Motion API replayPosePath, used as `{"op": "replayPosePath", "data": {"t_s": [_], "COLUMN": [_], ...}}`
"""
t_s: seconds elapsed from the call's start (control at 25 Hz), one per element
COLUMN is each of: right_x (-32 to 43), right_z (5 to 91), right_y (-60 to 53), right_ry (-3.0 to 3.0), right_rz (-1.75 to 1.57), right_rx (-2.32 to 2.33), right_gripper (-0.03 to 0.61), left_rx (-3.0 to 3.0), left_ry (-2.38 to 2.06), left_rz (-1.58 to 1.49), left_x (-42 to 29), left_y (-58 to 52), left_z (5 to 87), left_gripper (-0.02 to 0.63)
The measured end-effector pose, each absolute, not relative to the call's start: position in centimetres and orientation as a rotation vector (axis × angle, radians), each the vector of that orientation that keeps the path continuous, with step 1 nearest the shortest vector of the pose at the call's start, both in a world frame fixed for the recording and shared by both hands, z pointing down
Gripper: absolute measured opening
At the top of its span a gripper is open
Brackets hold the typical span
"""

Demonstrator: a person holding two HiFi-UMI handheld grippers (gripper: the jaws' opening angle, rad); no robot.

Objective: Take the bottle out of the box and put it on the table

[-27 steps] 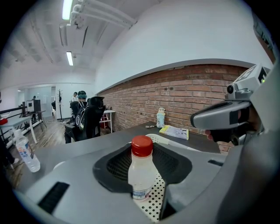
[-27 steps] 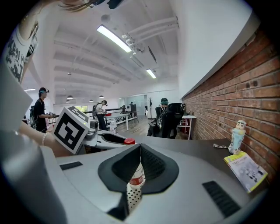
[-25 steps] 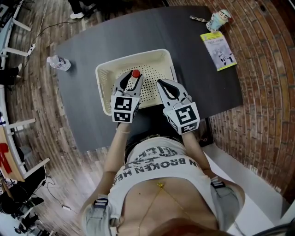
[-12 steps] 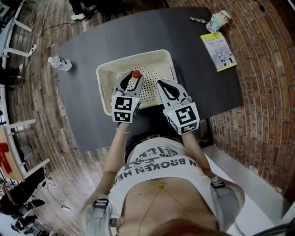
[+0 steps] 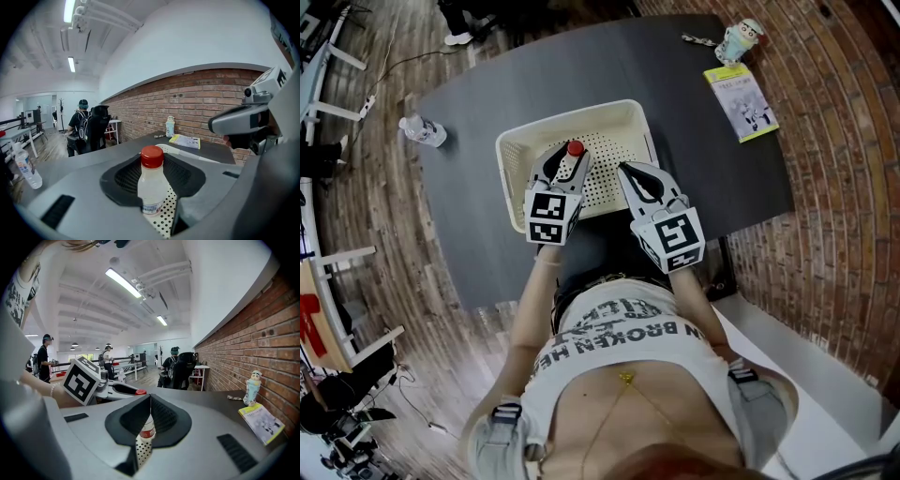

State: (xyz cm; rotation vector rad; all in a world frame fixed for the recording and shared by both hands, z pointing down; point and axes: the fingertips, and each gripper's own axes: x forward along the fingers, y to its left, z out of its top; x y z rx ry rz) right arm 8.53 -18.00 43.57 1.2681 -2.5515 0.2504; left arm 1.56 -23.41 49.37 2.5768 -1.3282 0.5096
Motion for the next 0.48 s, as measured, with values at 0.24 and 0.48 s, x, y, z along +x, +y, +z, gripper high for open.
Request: {"op": "replayPosePath", "data": {"t_s": [0.24, 0.48], "right_x": [8.8, 8.8], "right_z": [43.0, 42.7], "right_y": [-17.1, -16.5], "right_ry": [-2.560, -2.569], "right_rz": [0.239, 0.222], "right_rx": [1.283, 1.269], "right_gripper": [0.009, 0.008], "left_rx": [2.571, 2.597], "left_ry": [-1.315, -1.304], "left_rz": [0.495, 0.445], "left_x": [1.6, 1.2], "left_y": [-23.0, -22.1], "left_z": [48.9, 46.2], "left_gripper": [0.149, 0.149]}}
